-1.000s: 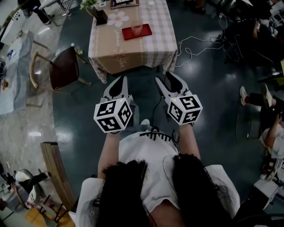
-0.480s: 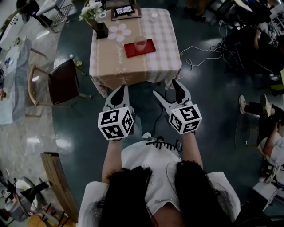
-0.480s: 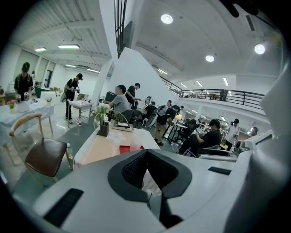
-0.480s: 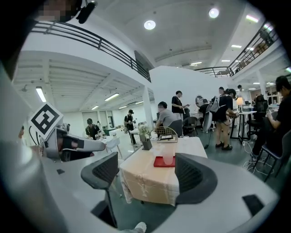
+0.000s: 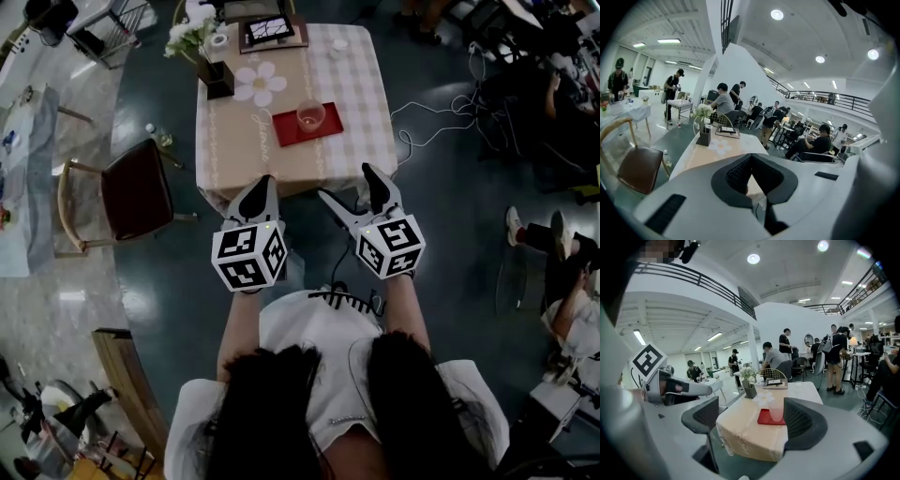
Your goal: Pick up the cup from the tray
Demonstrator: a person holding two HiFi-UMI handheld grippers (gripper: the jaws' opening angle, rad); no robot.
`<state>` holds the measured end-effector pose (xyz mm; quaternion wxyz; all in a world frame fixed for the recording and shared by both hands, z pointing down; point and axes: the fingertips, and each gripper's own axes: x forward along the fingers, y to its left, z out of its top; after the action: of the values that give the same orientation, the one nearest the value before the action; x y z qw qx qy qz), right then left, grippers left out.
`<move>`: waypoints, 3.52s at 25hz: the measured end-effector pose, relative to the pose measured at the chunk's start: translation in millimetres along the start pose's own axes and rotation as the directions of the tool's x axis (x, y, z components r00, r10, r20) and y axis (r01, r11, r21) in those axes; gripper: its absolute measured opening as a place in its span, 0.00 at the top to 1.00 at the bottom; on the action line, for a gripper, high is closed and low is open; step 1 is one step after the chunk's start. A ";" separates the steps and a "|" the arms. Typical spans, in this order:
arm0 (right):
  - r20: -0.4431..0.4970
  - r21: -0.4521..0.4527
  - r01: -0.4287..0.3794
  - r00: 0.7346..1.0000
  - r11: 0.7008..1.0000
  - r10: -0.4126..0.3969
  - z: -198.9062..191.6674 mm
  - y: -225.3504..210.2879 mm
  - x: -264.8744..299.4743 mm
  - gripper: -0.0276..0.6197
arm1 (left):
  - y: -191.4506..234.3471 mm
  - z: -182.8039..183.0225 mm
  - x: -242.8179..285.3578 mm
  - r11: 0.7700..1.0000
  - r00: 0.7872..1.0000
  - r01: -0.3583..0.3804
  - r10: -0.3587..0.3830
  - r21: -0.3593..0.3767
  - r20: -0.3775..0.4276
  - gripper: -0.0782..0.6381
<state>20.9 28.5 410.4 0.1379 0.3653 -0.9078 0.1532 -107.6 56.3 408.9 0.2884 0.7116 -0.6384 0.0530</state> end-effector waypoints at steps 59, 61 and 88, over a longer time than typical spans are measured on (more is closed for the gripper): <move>-0.562 -0.190 -0.157 0.827 0.969 0.024 -110.5 -113.6 263.1 0.34 | 91.6 29.2 209.6 0.980 0.951 -0.199 0.190 -0.014 -0.245 0.88; -0.563 -0.191 -0.159 0.826 0.969 0.025 -109.9 -113.4 263.2 0.35 | 91.7 29.7 209.4 0.980 0.951 -0.199 0.190 -0.014 -0.243 0.88; -0.526 -0.125 0.177 0.822 0.976 -0.217 -109.2 -246.9 172.4 0.35 | 2.5 35.6 261.1 0.997 0.972 0.031 -0.013 0.072 -0.234 0.88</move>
<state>90.4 -206.6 616.6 0.4142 0.3944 -0.7951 0.2019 -73.5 -190.0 496.2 0.3349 0.7178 -0.5898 0.1572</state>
